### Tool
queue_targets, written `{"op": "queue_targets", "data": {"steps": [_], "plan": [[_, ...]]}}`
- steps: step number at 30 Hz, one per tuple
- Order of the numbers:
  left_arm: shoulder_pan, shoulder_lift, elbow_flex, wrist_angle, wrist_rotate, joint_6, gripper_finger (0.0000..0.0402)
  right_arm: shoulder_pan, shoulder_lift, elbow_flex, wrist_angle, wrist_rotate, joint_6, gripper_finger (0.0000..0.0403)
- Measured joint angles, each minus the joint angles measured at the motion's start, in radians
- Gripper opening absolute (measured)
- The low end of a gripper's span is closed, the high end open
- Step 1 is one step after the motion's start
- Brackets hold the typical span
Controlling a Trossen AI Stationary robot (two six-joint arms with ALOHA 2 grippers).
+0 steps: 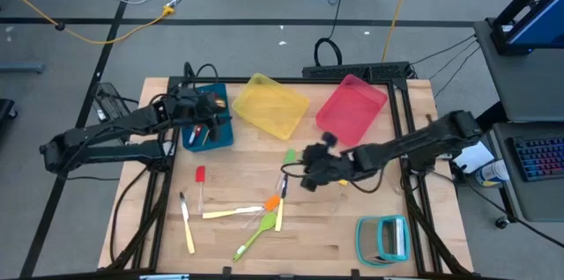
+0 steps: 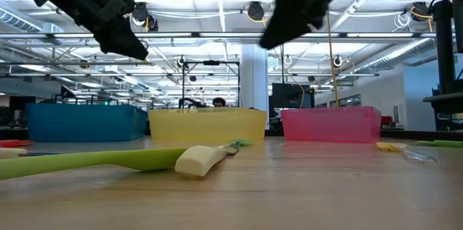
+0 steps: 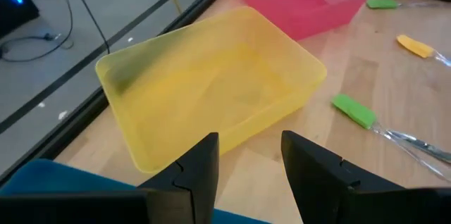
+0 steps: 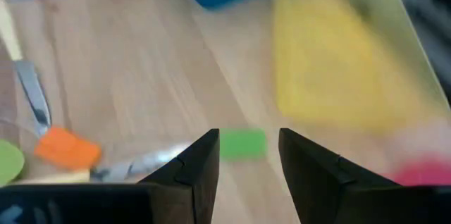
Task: Pick & Place Kitchen Items
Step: Put the right green spatula into the yellow bin
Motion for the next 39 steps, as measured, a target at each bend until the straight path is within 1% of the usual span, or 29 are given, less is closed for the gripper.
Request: {"op": "queue_targets", "data": {"steps": [2,4,8,11,13,16,19,22,26,29,35,39], "plan": [[-0.011,0.000,-0.004,0.001,-0.001,0.005,0.0159,0.011,-0.046,0.000,-0.176,-0.022,0.147,0.0141],[-0.019,0.000,-0.010,0.001,0.000,0.007,0.0159,0.019,-0.089,0.000,-0.352,-0.076,0.305,0.0141],[-0.036,0.000,-0.015,0.002,-0.001,0.007,0.0159,0.020,-0.129,-0.001,-0.674,-0.272,0.625,0.0141],[-0.049,0.000,-0.015,0.003,-0.001,0.007,0.0159,0.020,-0.131,-0.002,-0.848,-0.373,0.783,0.0141],[-0.057,0.000,-0.015,0.003,-0.001,0.007,0.0159,0.017,-0.130,-0.015,-0.914,-0.413,0.843,0.0141],[-0.064,0.000,-0.016,0.004,0.000,0.007,0.0159,0.001,-0.136,-0.061,-0.932,-0.433,0.858,0.0141],[-0.069,0.000,-0.016,0.005,-0.001,0.006,0.0159,-0.046,-0.143,-0.133,-0.911,-0.459,0.858,0.0141],[-0.069,0.000,-0.016,0.016,-0.001,0.006,0.0159,-0.113,-0.149,-0.220,-0.909,-0.497,0.849,0.0141],[-0.069,0.000,-0.016,0.028,0.000,0.012,0.0159,-0.220,-0.149,-0.327,-0.898,-0.560,0.790,0.0141],[-0.069,0.000,-0.016,0.029,0.000,0.027,0.0159,-0.299,-0.148,-0.395,-0.829,-0.591,0.727,0.0141],[-0.069,0.000,-0.016,0.030,0.000,0.031,0.0159,-0.418,-0.149,-0.444,-0.682,-0.586,0.589,0.0141],[-0.069,0.000,-0.016,0.029,0.000,0.033,0.0159,-0.482,-0.149,-0.446,-0.683,-0.582,0.538,0.0149]]}}
